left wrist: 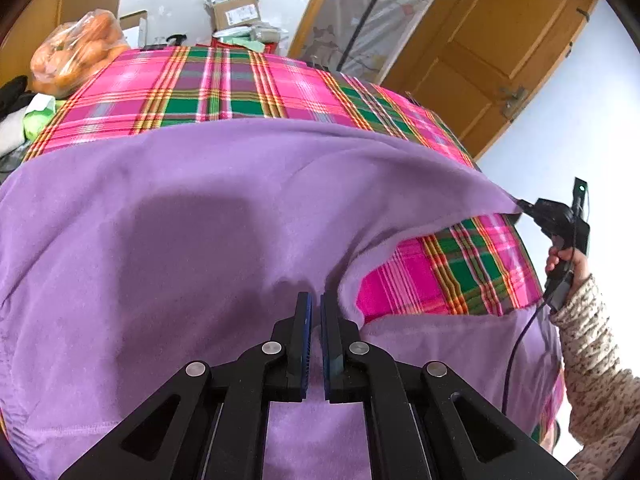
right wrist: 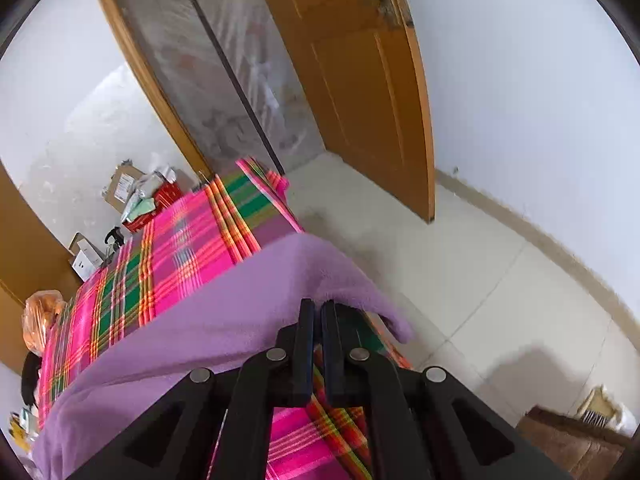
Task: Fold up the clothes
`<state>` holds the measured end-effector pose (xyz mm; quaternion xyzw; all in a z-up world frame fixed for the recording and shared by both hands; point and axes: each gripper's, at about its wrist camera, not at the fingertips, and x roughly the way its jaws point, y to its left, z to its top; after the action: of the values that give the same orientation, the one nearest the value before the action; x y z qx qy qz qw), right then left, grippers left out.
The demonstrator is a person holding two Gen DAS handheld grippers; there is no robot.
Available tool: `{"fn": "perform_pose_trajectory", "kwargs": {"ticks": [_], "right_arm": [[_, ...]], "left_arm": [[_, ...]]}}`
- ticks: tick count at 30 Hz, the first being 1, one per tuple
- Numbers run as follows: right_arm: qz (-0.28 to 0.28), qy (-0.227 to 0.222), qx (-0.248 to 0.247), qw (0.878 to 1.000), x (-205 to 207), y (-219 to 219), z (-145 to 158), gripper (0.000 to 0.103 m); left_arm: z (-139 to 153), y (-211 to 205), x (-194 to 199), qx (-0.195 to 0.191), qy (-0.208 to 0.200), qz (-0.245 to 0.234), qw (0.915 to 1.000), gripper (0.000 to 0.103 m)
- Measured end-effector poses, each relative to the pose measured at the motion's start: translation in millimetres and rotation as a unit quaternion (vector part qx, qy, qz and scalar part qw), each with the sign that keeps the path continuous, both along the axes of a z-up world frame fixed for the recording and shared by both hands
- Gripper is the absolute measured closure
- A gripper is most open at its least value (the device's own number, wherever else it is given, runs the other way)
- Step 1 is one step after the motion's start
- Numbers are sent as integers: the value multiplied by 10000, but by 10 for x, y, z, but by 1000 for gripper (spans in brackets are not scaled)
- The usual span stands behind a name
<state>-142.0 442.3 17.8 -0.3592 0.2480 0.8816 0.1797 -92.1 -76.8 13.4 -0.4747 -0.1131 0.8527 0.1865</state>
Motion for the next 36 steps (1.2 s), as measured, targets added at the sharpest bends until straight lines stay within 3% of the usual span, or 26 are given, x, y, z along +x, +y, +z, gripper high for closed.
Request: {"fn": "perform_pose_trajectory", "kwargs": {"ticks": [3, 8, 10, 12, 20, 23, 26, 27, 28, 36], "right_arm": [[-1, -21, 54, 10000, -19, -26, -43, 99], [-21, -197, -70, 9998, -78, -33, -151, 99], [-25, -208, -91, 9997, -83, -26, -183, 98], [-14, -214, -91, 9997, -88, -27, -191, 98], [-22, -235, -76, 9997, -125, -23, -188, 98], [-28, -233, -65, 9997, -130, -33, -191, 98], [-6, -226, -60, 9997, -119, -29, -176, 98], [5, -225, -56, 9997, -112, -28, -168, 98], [16, -224, -52, 9997, -106, -26, -160, 98], [31, 150, 208, 9997, 67, -87, 143, 99]], "left_arm": [[-1, 106, -8, -164, 1, -104, 9998, 98], [2, 245, -56, -449, -23, -237, 9987, 78], [9, 313, -85, -699, 34, -241, 9973, 75], [9, 389, -123, -938, 78, -253, 9952, 74], [24, 689, -129, -1255, 194, -711, 9894, 74], [-58, 761, -200, -1472, 83, -668, 9868, 74], [-59, 722, -241, -1279, 67, -588, 9900, 77], [-35, 705, -234, -1212, 83, -568, 9910, 81], [-10, 687, -224, -1162, 114, -546, 9917, 95], [289, 444, -22, -890, 618, -212, 9939, 98]]}}
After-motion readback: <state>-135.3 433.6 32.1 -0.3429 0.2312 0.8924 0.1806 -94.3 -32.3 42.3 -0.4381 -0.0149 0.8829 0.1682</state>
